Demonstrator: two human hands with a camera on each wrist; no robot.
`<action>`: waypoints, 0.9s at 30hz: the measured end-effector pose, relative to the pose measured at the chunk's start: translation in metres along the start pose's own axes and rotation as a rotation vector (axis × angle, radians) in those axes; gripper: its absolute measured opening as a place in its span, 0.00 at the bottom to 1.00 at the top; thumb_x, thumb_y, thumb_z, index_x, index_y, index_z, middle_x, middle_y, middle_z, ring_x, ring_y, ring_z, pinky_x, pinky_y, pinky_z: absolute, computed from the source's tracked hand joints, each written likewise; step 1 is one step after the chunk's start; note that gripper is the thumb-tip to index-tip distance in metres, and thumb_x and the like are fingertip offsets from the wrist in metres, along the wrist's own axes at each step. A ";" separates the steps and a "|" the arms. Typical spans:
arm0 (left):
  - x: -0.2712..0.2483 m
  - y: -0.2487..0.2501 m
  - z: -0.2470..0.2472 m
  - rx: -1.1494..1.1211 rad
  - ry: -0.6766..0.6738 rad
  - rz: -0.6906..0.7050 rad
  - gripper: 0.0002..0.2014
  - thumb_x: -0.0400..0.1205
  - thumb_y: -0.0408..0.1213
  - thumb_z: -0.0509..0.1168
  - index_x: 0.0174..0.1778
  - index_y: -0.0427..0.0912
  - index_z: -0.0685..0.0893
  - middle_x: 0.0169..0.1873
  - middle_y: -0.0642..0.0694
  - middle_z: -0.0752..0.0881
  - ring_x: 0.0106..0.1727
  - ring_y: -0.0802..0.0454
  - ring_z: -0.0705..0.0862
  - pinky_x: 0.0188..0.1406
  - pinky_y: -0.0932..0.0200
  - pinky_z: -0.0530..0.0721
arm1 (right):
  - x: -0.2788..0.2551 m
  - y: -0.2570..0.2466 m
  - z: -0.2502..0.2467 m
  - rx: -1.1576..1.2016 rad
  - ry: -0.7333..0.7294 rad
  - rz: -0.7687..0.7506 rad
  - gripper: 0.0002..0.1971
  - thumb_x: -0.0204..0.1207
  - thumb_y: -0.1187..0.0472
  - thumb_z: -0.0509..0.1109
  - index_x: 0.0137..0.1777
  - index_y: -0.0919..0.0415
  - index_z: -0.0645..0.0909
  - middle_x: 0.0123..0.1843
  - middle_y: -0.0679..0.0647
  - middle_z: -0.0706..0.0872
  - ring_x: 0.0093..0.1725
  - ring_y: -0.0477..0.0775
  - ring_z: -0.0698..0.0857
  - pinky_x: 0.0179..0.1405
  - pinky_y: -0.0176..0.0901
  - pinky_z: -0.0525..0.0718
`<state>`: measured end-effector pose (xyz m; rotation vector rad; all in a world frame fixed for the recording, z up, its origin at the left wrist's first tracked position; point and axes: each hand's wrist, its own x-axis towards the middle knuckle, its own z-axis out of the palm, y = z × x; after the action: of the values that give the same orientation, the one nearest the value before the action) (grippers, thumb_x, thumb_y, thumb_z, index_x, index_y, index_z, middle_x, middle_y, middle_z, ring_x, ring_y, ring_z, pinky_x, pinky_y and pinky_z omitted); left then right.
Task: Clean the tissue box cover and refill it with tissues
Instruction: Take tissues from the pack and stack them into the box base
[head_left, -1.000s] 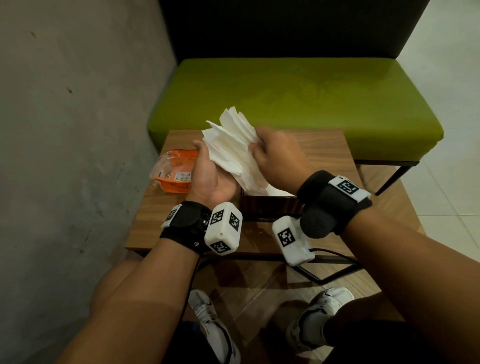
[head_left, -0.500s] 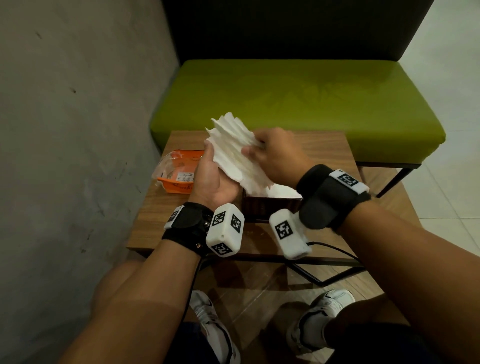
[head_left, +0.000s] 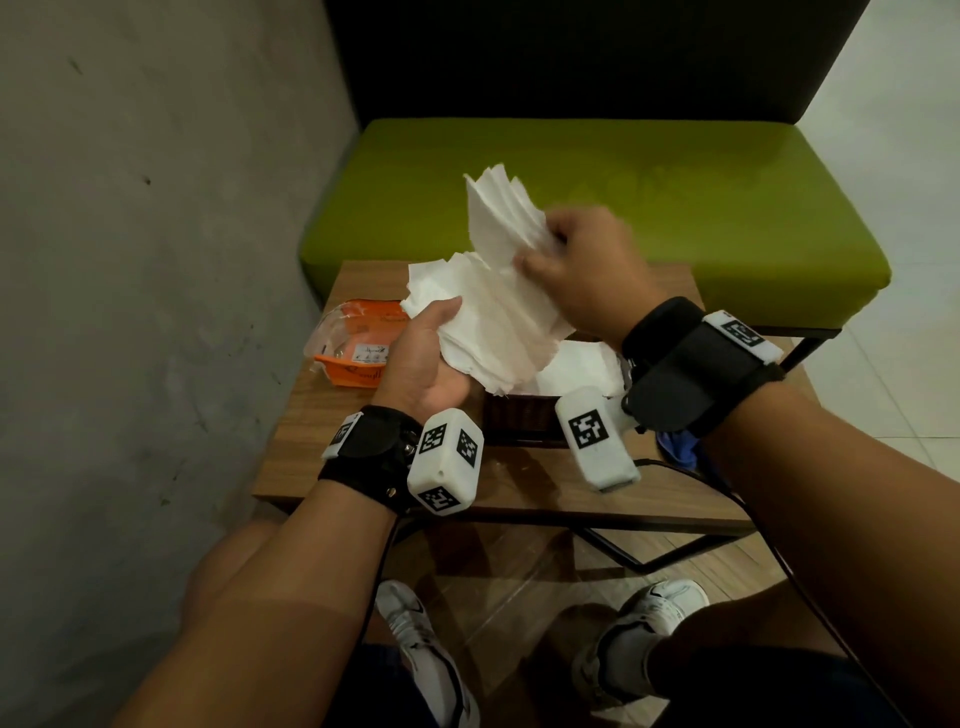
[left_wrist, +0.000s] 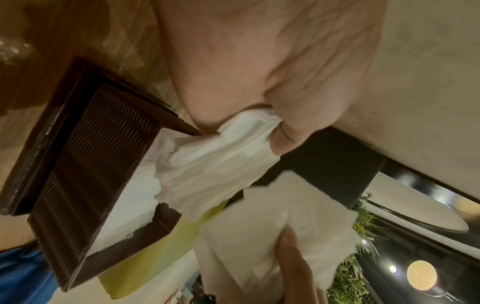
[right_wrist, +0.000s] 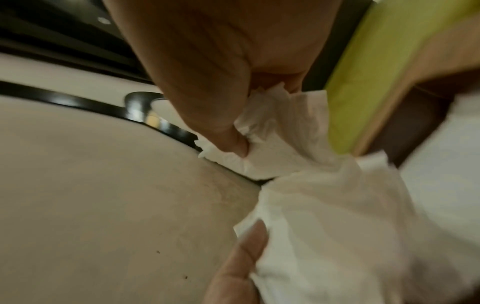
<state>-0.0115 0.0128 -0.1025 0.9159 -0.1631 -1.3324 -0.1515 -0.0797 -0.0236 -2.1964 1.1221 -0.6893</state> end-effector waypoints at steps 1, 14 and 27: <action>0.000 0.000 -0.001 -0.003 0.021 0.010 0.13 0.93 0.36 0.60 0.68 0.38 0.86 0.55 0.38 0.96 0.59 0.39 0.93 0.58 0.38 0.88 | 0.002 0.000 -0.003 -0.069 0.070 -0.035 0.07 0.82 0.60 0.70 0.44 0.62 0.82 0.32 0.47 0.77 0.30 0.45 0.73 0.28 0.39 0.71; 0.005 0.001 0.008 -0.079 0.019 0.053 0.31 0.95 0.61 0.47 0.72 0.40 0.85 0.57 0.39 0.95 0.55 0.44 0.95 0.52 0.51 0.93 | -0.025 0.007 0.052 -0.248 -0.216 -0.222 0.12 0.80 0.52 0.72 0.52 0.61 0.81 0.51 0.57 0.83 0.46 0.62 0.82 0.43 0.55 0.83; 0.003 -0.003 0.007 -0.062 -0.035 0.049 0.41 0.90 0.70 0.45 0.83 0.39 0.78 0.76 0.33 0.85 0.78 0.37 0.84 0.79 0.38 0.80 | -0.018 0.010 0.045 -0.199 -0.205 -0.162 0.03 0.81 0.62 0.67 0.48 0.60 0.75 0.41 0.53 0.79 0.41 0.60 0.76 0.36 0.50 0.70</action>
<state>-0.0174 0.0074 -0.1012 0.8316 -0.1687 -1.3016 -0.1364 -0.0581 -0.0658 -2.4831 0.9500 -0.4201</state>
